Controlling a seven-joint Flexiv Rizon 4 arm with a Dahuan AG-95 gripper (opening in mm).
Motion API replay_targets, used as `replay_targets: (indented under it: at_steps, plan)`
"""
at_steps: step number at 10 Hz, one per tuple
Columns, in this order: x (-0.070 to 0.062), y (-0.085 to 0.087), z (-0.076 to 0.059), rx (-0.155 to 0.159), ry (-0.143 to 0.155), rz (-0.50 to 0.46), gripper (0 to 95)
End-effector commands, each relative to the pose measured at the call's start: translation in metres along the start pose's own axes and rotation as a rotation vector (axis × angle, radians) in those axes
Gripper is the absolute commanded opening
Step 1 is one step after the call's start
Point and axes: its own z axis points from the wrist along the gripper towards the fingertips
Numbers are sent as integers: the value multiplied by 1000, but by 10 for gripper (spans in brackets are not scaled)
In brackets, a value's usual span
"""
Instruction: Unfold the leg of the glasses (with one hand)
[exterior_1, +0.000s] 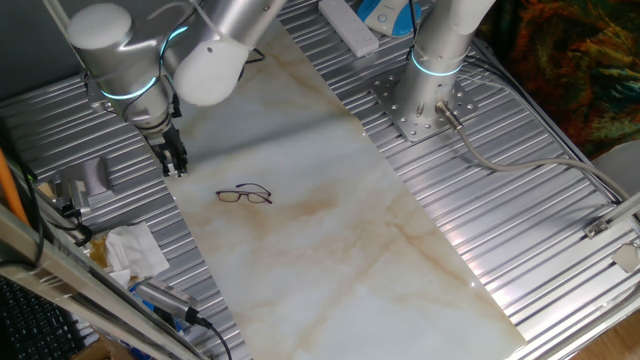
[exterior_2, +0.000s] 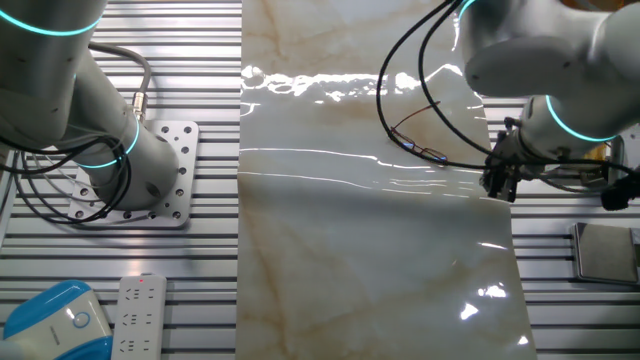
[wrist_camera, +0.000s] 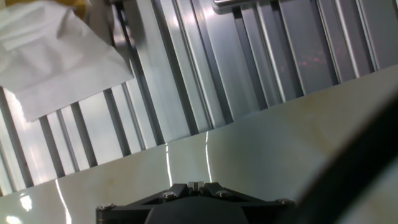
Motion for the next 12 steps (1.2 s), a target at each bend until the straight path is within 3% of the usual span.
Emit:
replay_targets:
  at_steps: [1, 5, 12]
  plan:
    - [0, 1, -1, -4, -1, -2, 0]
    - [0, 1, -1, -17, 10, 0, 0]
    - [0, 1, -1, 20, 32, -32, 0]
